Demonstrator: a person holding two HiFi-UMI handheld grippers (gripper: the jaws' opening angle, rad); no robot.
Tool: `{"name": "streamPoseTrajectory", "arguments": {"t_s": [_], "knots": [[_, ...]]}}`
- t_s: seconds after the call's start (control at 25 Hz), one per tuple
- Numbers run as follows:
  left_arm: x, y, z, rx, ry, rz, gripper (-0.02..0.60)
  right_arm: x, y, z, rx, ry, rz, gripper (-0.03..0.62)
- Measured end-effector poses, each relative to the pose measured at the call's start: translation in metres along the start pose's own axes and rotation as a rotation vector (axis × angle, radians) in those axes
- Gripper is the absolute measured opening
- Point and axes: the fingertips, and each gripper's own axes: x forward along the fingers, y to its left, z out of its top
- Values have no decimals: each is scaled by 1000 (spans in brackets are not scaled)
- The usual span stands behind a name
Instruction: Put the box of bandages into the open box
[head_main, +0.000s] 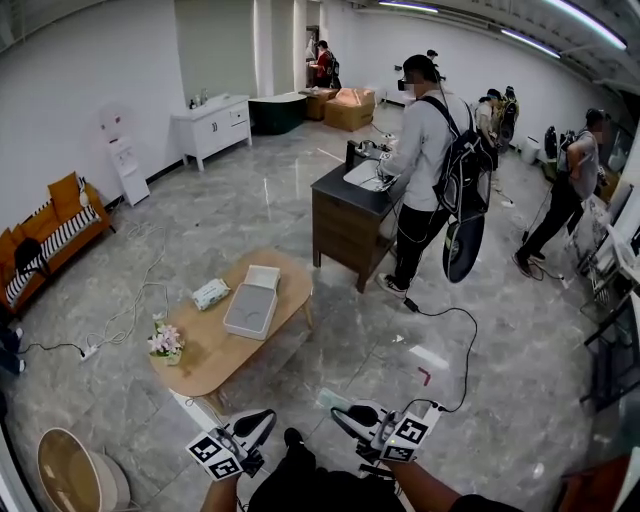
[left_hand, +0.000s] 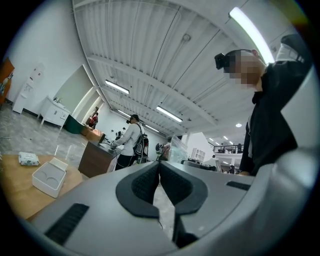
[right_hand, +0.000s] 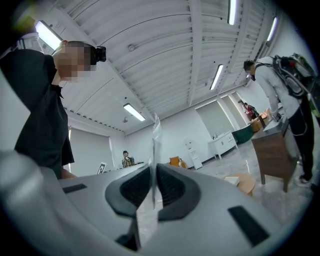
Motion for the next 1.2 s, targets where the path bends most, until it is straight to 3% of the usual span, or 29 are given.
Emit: {"name": "streamPoseTrajectory", "arguments": {"t_s": [0.32,0.8,1.2], "knots": [[33,51,18,3,11,-5,18,29,-51,10,-7,28,-32,35],[83,165,85,42,-5,-2,18,135,-139,55,-43,45,2,35],[90,257,117,46,-45,-6,18,201,-190,63,-75,54,-37,35]]}}
